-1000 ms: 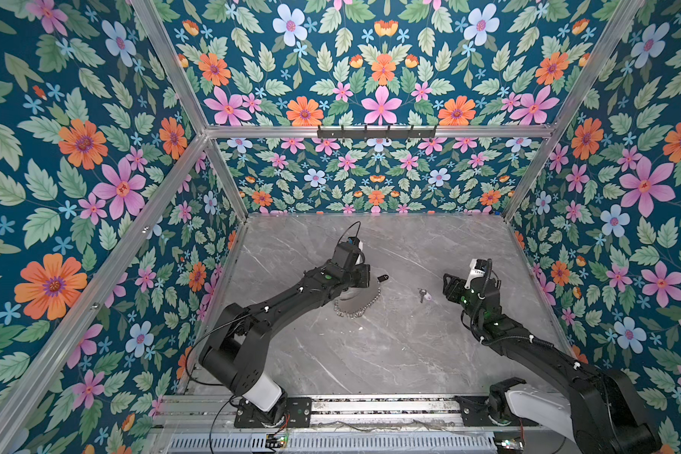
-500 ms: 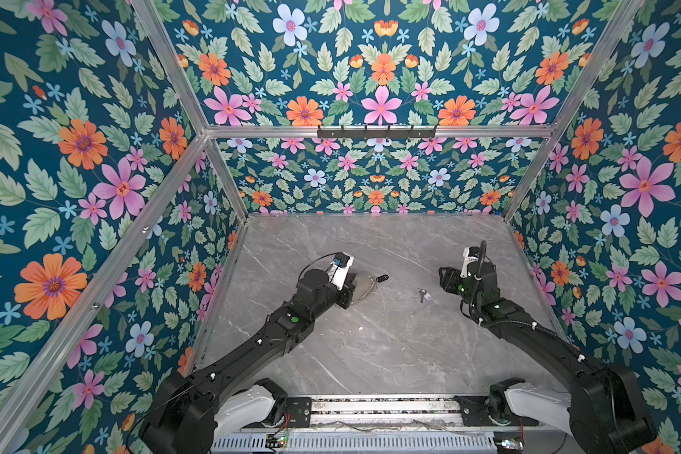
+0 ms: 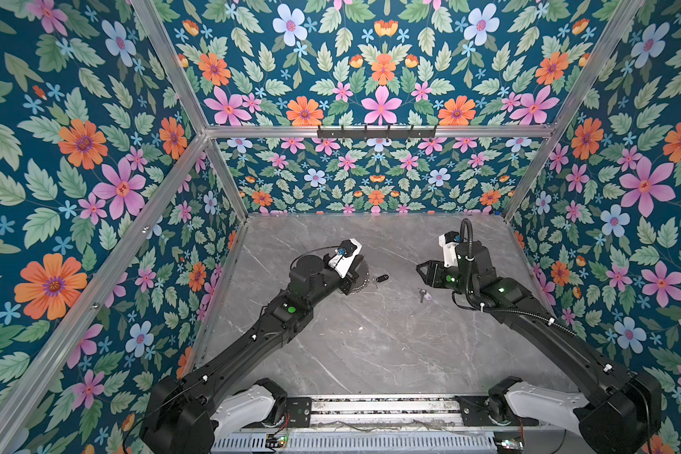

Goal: Put the keys on the keyring
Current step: 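Lift the keyring with the left gripper while the right gripper rises to meet it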

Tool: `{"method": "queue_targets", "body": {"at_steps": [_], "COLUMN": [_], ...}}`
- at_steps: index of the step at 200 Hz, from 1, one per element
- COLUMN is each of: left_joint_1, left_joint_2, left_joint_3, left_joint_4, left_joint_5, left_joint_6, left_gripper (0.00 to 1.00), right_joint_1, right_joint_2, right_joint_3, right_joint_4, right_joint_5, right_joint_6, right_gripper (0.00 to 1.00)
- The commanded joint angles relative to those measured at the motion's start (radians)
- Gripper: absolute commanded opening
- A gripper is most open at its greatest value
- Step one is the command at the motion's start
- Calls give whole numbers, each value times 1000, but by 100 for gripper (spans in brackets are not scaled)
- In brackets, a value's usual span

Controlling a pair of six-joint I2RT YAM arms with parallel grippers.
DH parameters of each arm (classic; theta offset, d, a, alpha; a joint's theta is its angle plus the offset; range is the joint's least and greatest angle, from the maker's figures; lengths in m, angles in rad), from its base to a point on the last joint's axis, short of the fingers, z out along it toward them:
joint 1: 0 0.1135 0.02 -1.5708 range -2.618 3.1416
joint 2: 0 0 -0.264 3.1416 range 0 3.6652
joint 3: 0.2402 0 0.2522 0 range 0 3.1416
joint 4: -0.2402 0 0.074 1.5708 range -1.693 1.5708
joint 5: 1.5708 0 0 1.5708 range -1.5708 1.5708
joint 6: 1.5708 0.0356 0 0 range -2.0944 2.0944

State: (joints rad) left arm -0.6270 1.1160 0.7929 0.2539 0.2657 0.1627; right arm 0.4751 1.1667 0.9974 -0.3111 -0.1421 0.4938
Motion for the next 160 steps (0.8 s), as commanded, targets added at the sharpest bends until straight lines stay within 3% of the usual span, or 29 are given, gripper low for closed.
{"method": "queue_targets", "body": {"at_steps": [1, 24, 60, 92, 130, 160], "left_joint_1": [15, 65, 106, 120, 151, 166], "left_joint_2": [24, 61, 129, 188, 208, 214], "left_joint_3": [11, 41, 94, 126, 152, 158], "left_joint_4": [61, 98, 181, 312, 352, 414], "left_joint_5": [138, 231, 348, 403, 355, 356], "left_joint_6": [-19, -125, -236, -391, -477, -592], "left_gripper": [0, 0, 0, 3, 6, 2], "right_joint_1": [5, 7, 7, 6, 5, 5], "right_joint_2": [13, 31, 82, 179, 305, 351], "right_joint_3": [19, 59, 233, 386, 519, 584], "right_joint_4": [71, 114, 47, 41, 90, 104], "right_joint_5": [-92, -134, -127, -176, -221, -216], "right_joint_6": [16, 34, -44, -29, 34, 34], "right_gripper": [46, 37, 37, 37, 25, 24]}}
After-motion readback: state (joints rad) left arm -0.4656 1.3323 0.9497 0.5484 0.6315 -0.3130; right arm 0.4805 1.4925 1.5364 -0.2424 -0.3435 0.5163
